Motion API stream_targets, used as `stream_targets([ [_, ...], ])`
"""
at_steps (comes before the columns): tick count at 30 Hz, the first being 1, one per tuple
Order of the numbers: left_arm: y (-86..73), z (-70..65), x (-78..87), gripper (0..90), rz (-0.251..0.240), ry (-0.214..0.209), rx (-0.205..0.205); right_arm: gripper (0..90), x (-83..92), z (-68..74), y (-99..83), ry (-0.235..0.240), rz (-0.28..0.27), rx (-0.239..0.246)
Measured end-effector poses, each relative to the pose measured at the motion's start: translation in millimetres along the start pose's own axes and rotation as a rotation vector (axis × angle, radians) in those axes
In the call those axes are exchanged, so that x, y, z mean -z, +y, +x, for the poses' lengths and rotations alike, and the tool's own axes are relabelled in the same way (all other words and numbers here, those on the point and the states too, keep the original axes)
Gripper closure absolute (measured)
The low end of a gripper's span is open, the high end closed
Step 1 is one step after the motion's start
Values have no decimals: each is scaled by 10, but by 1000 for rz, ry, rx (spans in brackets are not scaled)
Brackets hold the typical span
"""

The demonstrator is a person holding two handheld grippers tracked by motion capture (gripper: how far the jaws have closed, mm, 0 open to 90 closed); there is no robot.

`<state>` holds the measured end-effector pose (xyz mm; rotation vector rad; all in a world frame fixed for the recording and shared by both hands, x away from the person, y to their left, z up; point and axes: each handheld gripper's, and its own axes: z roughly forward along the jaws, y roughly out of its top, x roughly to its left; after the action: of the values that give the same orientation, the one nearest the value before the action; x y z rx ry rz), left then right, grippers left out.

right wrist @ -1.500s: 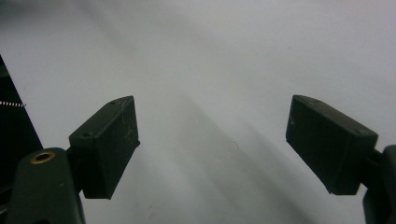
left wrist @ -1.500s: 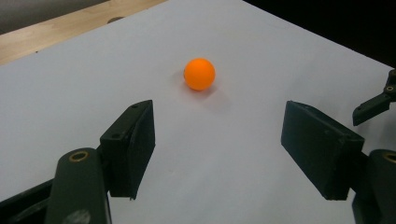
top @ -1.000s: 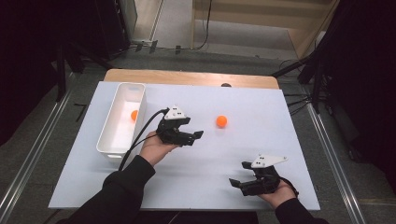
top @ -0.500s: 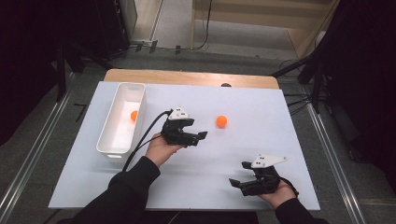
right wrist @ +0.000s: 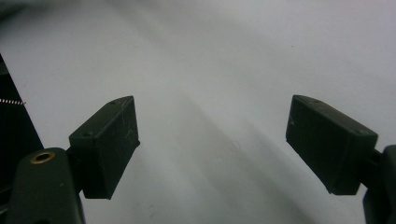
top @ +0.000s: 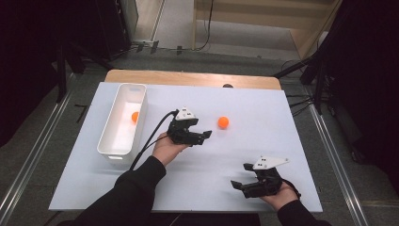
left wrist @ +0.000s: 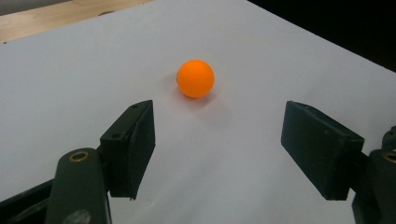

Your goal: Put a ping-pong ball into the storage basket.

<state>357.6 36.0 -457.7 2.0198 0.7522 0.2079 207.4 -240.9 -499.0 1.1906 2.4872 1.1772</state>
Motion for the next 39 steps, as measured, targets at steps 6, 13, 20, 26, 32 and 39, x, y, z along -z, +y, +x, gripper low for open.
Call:
stream_targets([
  [6, 1, 54, -73, 266, 3, 13, 12, 156, 3, -13, -4, -9, -3, 3],
  [13, 14, 78, -170, 266, 6, 17, 18, 156, 12, -10, -4, -8, -6, -5],
  [20, 26, 75, -245, 266, -22, 23, 11, 156, 8, -7, -3, -2, -9, -2],
  [26, 82, 48, -306, 266, -13, 22, 0, 156, 9, -7, -3, -4, -8, -4],
  [32, 127, 49, -374, 265, 2, 5, 2, 156, 6, -16, -6, -12, -3, -3],
  [39, 164, 85, -426, 265, -1, 16, 12, 156, 6, -16, -7, -9, -8, -7],
])
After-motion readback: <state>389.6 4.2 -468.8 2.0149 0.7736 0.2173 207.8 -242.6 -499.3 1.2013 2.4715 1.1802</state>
